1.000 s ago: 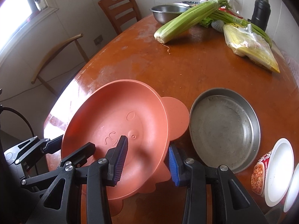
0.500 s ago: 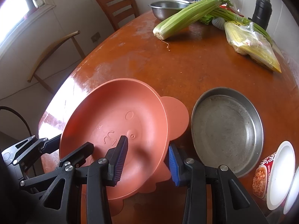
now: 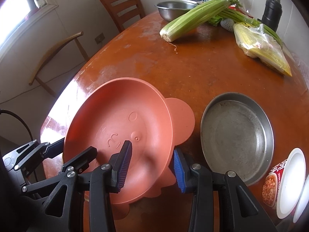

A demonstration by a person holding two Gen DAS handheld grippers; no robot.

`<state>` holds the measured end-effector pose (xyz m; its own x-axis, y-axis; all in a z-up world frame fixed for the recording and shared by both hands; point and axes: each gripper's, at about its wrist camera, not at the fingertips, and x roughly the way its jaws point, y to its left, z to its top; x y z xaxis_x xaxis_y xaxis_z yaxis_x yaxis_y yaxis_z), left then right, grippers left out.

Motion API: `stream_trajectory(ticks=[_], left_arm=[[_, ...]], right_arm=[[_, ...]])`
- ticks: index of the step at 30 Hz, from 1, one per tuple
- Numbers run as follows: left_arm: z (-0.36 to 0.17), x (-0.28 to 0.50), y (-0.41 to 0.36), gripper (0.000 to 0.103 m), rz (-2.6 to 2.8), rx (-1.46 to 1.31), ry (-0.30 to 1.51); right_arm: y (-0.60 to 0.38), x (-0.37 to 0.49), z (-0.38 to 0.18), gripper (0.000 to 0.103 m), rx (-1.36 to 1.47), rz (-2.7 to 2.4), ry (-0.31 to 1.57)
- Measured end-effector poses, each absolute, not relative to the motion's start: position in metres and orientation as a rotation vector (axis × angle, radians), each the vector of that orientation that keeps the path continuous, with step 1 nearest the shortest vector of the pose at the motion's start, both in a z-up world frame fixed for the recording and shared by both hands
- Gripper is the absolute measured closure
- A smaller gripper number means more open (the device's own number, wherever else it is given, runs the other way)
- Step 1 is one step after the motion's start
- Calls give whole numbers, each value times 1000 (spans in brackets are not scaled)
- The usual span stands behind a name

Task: Organize plates and bowls
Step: 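Lower the orange plate into the yellow plate and open both grippers, then move both grippers to the rim of the steel pan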

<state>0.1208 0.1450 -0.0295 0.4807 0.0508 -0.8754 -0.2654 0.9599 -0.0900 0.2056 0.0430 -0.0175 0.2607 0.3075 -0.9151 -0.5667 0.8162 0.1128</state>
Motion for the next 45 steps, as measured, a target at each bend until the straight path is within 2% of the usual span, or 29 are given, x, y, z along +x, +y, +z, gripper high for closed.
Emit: stream_trajectory(ticks=[16, 31, 45], left_arm=[[-23, 118, 147, 63, 210, -215, 1041], [-4, 110, 151, 63, 258, -205, 997], [33, 109, 115, 55, 202, -156, 918]], right_arm=[[40, 205, -12, 60, -242, 595, 1149], [19, 203, 15, 60, -178, 582, 1088], [-35, 192, 53, 56, -106, 544, 1009]])
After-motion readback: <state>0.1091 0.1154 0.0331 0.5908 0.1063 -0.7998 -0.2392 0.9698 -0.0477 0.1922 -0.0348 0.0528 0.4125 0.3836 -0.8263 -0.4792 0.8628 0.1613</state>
